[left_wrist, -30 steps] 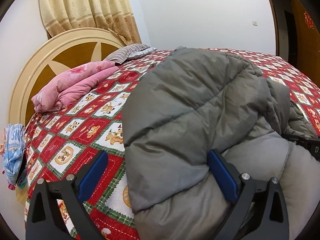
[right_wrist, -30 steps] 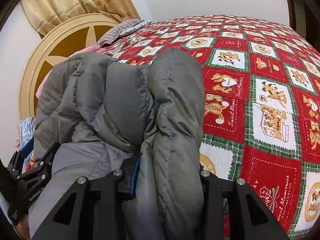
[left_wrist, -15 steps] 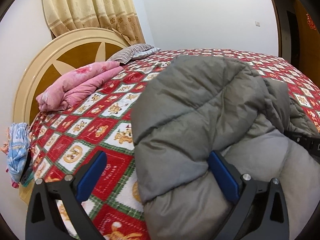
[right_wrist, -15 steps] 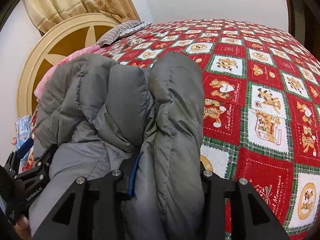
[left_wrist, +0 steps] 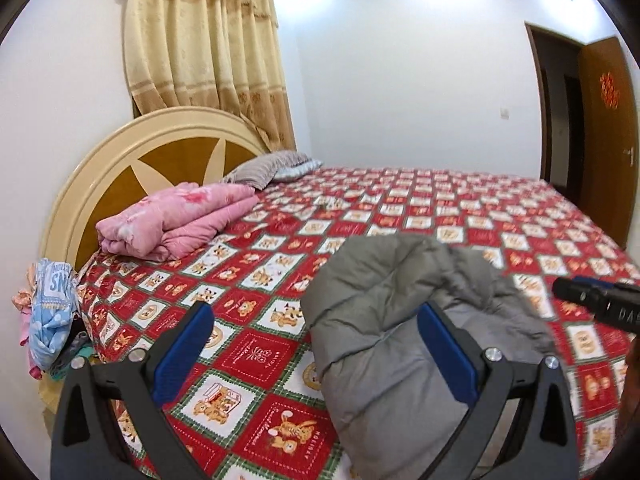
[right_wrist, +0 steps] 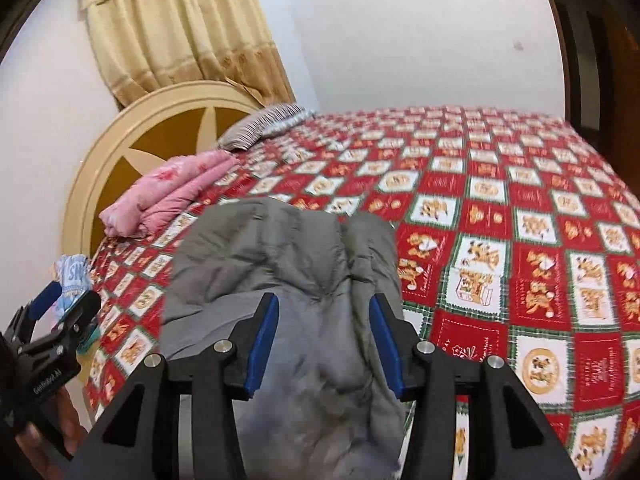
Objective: Fold large clothes
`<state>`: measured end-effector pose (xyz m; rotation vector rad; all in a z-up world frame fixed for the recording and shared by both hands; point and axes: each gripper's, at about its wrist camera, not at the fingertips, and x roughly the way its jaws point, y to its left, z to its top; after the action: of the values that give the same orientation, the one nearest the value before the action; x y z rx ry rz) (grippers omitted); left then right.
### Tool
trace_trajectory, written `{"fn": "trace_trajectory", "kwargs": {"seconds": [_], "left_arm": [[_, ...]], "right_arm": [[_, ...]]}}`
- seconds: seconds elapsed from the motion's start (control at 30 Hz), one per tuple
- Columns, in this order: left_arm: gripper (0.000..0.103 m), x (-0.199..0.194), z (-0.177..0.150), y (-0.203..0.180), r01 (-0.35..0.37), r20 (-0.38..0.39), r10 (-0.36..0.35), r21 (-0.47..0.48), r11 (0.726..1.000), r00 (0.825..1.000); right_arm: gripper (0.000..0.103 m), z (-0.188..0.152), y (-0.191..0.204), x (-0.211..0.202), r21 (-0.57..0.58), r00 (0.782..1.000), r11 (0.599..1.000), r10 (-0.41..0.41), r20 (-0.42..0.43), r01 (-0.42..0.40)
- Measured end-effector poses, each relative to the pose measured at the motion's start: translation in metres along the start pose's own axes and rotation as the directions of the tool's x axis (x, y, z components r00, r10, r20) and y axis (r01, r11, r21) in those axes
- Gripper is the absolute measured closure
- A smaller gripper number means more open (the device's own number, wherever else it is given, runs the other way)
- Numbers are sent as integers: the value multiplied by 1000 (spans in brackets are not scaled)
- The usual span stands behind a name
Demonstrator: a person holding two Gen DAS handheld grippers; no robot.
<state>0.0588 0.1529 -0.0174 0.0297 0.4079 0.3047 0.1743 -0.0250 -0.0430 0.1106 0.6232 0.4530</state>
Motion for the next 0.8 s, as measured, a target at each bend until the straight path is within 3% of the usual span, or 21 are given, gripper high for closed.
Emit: {"fn": "trace_trajectory", "kwargs": {"seconds": [0.33, 0.8], "left_arm": [[0, -28, 9, 3, 32, 65, -31, -9, 999, 997], [0, -31, 8, 6, 35, 66, -35, -12, 999, 997]], "right_arm": [[50, -6, 23, -51, -44, 998, 999, -2, 66, 5], [49, -10, 26, -59, -60, 998, 998, -11, 69, 15]]}}
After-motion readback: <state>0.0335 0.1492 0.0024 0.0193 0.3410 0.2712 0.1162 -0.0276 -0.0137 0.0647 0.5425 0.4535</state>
